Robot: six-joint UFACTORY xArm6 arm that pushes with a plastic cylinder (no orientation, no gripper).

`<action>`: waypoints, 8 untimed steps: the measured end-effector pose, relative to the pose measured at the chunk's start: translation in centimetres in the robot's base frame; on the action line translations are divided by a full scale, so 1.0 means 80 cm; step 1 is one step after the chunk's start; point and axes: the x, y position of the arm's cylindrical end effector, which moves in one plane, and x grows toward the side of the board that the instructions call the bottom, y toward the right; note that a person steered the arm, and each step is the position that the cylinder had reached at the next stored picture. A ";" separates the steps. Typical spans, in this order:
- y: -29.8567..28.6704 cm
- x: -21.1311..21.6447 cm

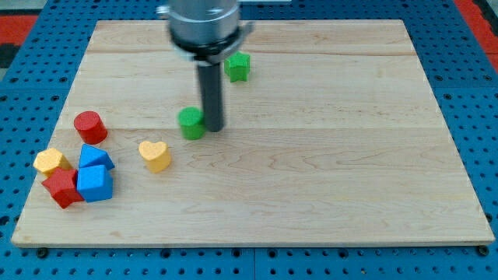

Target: Push the green star into green circle

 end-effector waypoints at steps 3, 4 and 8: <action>0.123 -0.093; 0.176 -0.195; -0.055 -0.068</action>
